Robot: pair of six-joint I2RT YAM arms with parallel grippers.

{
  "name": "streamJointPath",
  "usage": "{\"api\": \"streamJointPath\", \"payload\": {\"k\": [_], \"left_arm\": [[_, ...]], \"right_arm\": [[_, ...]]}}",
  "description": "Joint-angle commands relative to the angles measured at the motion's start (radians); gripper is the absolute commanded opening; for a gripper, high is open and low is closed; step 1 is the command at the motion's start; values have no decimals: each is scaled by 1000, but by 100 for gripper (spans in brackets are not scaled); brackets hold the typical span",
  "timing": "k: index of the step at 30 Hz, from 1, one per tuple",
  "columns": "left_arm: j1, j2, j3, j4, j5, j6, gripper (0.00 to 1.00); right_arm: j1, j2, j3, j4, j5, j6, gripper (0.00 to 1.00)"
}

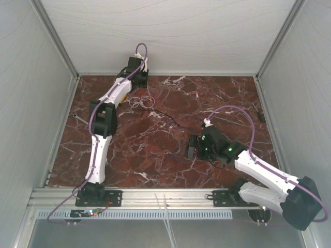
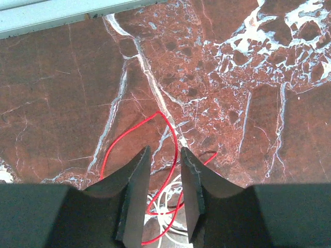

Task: Zip-tie the wires
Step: Pick up the cable at the center of the board.

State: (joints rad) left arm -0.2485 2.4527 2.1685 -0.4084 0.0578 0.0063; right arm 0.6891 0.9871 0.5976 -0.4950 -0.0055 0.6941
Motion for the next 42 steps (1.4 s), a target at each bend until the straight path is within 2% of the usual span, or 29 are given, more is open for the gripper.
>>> {"api": "streamJointPath", "payload": {"k": [1, 13, 14, 15, 16, 17, 28, 42], "left_arm": [[6, 39, 20, 50, -9, 11, 30], [6, 68, 24, 59, -4, 11, 30], [6, 72, 24, 57, -5, 13, 27], [5, 75, 24, 56, -8, 18, 18], [6, 77, 24, 56, -12, 22, 4], [6, 78, 26, 54, -16, 27, 0], [12, -65, 67, 121, -191, 120, 0], [14, -348, 72, 237, -246, 112, 0]], "right_arm": [[-2, 6, 22, 15, -9, -12, 94], [-2, -76, 10, -51, 18, 19, 94], [-3, -82, 9, -51, 18, 21, 94], [-3, -90, 6, -51, 17, 23, 94], [-3, -93, 4, -50, 18, 25, 94], [-3, -97, 3, -48, 16, 26, 94], [-3, -133, -14, -28, 0, 31, 93], [-2, -199, -20, -5, 7, 16, 92]]}}
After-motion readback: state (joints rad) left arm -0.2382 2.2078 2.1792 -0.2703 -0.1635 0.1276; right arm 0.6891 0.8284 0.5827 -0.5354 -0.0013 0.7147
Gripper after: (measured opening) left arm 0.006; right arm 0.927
